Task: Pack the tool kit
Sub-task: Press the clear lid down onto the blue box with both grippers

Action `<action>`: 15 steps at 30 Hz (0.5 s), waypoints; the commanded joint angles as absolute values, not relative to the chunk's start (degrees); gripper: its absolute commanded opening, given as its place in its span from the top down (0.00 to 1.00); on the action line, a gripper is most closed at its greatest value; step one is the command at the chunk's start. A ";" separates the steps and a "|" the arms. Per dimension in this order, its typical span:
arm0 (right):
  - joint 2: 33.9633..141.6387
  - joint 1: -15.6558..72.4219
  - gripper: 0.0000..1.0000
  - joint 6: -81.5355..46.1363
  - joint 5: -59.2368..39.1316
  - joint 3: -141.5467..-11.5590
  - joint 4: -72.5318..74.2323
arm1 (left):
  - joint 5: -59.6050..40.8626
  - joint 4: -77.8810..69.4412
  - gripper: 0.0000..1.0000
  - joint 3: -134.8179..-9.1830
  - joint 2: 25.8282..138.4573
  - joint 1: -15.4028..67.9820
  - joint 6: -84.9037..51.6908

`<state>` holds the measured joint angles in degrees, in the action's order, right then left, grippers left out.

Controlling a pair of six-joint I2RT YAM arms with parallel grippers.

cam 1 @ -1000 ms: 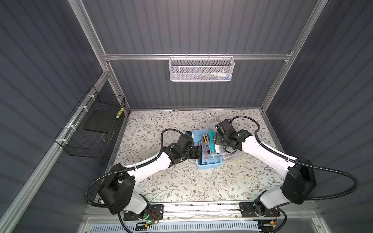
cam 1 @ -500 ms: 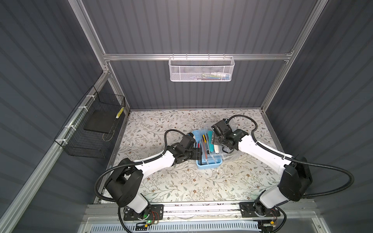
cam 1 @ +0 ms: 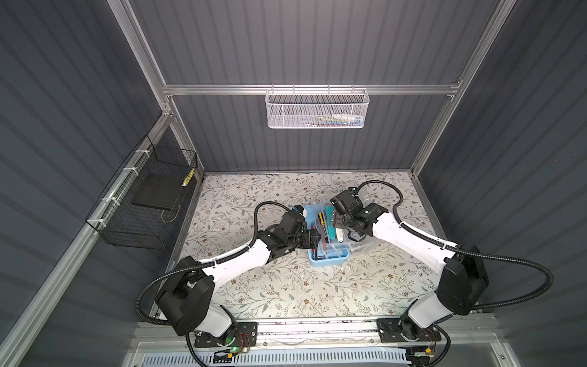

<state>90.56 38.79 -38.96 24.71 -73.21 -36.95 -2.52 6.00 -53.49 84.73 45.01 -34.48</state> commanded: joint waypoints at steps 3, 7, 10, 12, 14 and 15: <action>91.41 40.32 0.13 -40.08 22.08 -75.02 -33.75 | -3.52 7.22 0.19 -54.65 87.53 45.33 -34.58; 91.77 40.59 0.13 -39.86 21.80 -75.33 -33.31 | -4.54 7.49 0.24 -56.36 91.10 45.35 -34.16; 92.53 40.89 0.13 -39.64 21.88 -76.24 -33.57 | -4.27 7.95 0.28 -57.17 92.69 45.35 -33.75; 92.89 41.04 0.12 -39.46 22.02 -76.92 -33.80 | -3.70 8.32 0.31 -57.30 92.99 45.35 -33.39; 93.07 41.22 0.11 -39.24 22.21 -77.66 -34.00 | -3.32 8.56 0.32 -57.06 92.99 45.35 -33.14; 92.97 41.22 0.11 -39.12 22.36 -77.93 -34.02 | -3.02 8.74 0.33 -57.21 92.99 45.35 -32.99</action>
